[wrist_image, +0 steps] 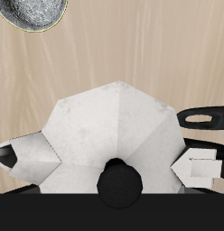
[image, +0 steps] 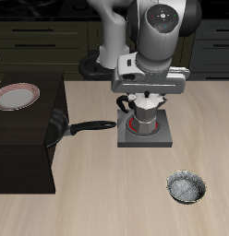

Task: Place the moka pot on the stove

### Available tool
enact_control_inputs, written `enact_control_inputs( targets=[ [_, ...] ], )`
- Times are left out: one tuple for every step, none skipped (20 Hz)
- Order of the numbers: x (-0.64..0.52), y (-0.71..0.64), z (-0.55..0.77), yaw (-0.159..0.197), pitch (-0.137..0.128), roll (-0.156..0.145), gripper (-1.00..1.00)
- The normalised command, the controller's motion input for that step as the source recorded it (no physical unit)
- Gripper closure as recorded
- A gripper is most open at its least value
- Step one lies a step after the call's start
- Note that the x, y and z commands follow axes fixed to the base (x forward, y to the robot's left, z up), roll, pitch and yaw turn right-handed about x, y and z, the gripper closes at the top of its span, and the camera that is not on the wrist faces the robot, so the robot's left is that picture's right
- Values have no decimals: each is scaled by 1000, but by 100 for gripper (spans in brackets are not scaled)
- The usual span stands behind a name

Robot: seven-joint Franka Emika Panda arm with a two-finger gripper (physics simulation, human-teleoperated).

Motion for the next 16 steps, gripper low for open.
enact_control_inputs(
  targets=[
    [-305,60,-78,105,-25,28,100],
    [-133,-81,-89,-49,70,30,100],
    [0,0,0,0,0,0,100],
    [-347,73,-25,53,-32,2,100],
    [-124,82,-77,31,25,67,100],
    [-143,60,-66,27,-13,-16,100],
    [-153,66,-25,22,-20,13,100],
    [-127,67,-79,6,19,47,100],
    [-63,25,-5,65,-59,-12,100],
    [33,-16,-14,17,-13,19,100],
    [20,-32,-156,-42,65,-38,100],
    [57,-63,-131,-8,30,-20,100],
    [0,26,-186,-39,67,2,100],
    [-88,95,-124,55,-17,-9,100],
    [25,28,-113,-7,18,24,100],
    [-118,66,-152,-19,43,8,100]
  ],
)
